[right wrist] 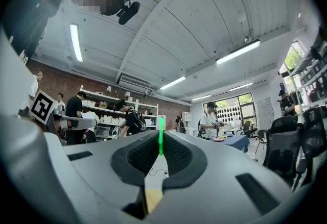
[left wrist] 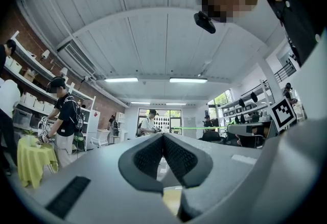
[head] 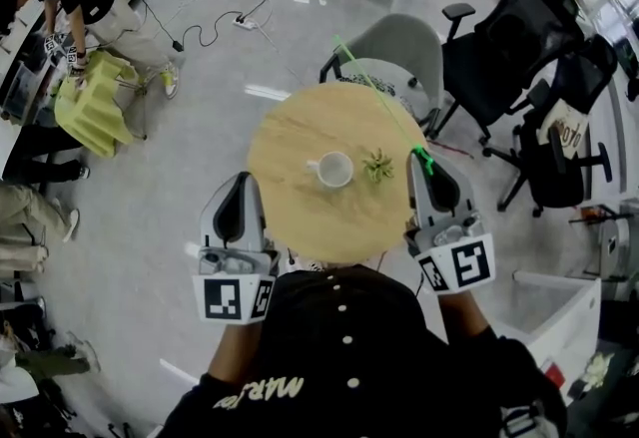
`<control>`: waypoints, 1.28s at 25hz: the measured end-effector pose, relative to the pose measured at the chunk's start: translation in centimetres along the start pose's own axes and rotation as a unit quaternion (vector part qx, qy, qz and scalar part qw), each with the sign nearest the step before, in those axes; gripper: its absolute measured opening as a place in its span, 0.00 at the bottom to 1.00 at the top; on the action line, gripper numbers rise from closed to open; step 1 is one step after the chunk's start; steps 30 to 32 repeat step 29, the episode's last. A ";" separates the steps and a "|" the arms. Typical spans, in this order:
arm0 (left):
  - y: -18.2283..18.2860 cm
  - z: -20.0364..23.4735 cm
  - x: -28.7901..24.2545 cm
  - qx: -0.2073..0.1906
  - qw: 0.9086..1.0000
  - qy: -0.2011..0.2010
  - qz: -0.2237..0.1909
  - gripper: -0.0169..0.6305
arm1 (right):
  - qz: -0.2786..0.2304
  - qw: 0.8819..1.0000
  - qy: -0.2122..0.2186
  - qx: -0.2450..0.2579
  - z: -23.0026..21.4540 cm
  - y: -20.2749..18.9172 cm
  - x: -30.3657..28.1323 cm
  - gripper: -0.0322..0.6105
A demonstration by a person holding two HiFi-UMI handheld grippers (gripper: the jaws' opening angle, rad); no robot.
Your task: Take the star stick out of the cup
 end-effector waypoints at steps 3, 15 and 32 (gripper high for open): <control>-0.1 0.2 0.0 0.001 1.000 -0.002 0.001 0.03 | 0.002 1.000 0.000 0.002 0.2 -0.1 -0.1 0.08; -0.2 0.2 0.5 0.001 1.000 0.000 0.003 0.03 | 0.006 1.000 0.003 0.006 0.6 -0.2 0.0 0.08; -0.3 0.0 0.9 -0.003 1.000 0.000 0.004 0.03 | 0.006 1.000 0.007 0.020 1.1 -0.1 0.3 0.08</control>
Point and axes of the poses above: the fingertips, and each gripper's own axes: x backward along the fingers, z to its left, y out of its top, the point moved 5 cm from there along x, backward along the fingers, and after that the axes turned 12 degrees about x, right-handed, at the moved point
